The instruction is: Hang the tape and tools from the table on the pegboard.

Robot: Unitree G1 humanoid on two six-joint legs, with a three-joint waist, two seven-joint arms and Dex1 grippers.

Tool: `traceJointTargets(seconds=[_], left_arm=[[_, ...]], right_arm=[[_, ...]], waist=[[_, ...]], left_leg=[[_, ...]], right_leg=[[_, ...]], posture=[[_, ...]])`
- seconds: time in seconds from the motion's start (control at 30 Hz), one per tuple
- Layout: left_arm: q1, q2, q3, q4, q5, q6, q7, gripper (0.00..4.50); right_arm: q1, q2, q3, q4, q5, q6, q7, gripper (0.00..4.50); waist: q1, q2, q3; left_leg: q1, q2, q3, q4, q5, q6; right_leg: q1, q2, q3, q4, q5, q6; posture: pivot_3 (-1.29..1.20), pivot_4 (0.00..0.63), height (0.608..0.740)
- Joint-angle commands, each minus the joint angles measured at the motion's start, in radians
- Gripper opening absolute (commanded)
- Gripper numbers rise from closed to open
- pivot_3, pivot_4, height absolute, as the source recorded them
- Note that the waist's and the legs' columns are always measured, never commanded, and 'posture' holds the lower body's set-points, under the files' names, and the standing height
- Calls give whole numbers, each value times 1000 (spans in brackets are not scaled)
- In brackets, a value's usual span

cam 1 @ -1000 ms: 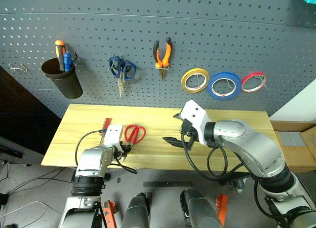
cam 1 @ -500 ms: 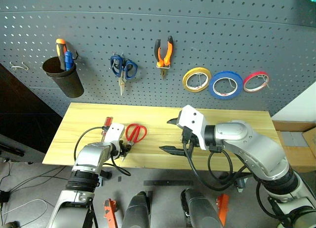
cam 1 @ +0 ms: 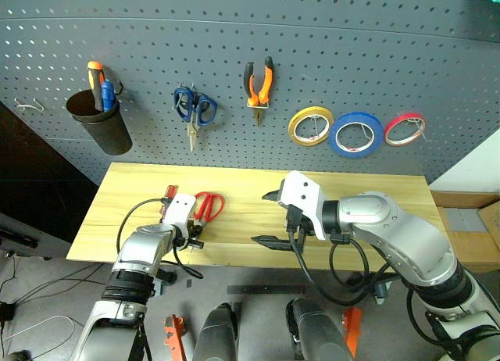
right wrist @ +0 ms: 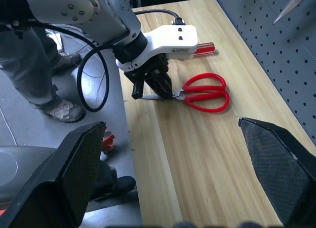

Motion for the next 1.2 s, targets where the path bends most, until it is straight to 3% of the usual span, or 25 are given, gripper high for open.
traceJointTargets(seconds=[0.03, 0.3, 0.53, 0.67, 0.93, 1.2], left_arm=[[48, -1, 28, -66, 12, -111, 25, 276], [347, -35, 139, -421, -8, -480, 65, 276], [517, -2, 156, -615, 111, -747, 112, 276], [500, 22, 194, -619, 169, -852, 154, 276], [309, 78, 220, -511, 210, -975, 172, 276], [229, 87, 207, -439, 203, -997, 149, 276]], right_arm=[[-10, -4, -10, -51, 6, -8, -2, 4500], [-4, -69, -77, -112, 43, -48, 52, 4500], [-25, -119, -164, -117, 73, -79, 87, 4500], [-32, -145, -187, -83, 68, -104, 104, 4500], [-76, -158, -200, -3, 62, -144, 130, 4500], [-100, -150, -189, 33, 39, -173, 126, 4500]], waist=[[0, 0, 0], [0, 0, 3], [3, 0, 3], [4, -1, 3], [6, -1, 3], [3, -1, 3]], left_leg=[[-1, 0, 0, 0, 0, 0], [-5, 2, 0, -1, -1, -1], [-5, 1, 1, -1, -1, -1], [-5, 0, 1, -1, -1, -1], [-6, -1, 2, 0, -1, -1], [-6, 0, 2, -1, -1, -1]], right_leg=[[-1, 0, 0, 0, 0, 0], [-5, -4, 0, -1, 3, -5], [-4, -3, -1, -5, 0, -1], [-4, -3, -1, -5, 0, -1], [-4, -2, -1, -4, 0, -1], [-5, -2, -1, -3, 2, -5]], posture=[[-144, 258, 740], [-141, 256, 740], [-115, 246, 740], [-103, 239, 740], [-92, 230, 740], [-105, 232, 740]])
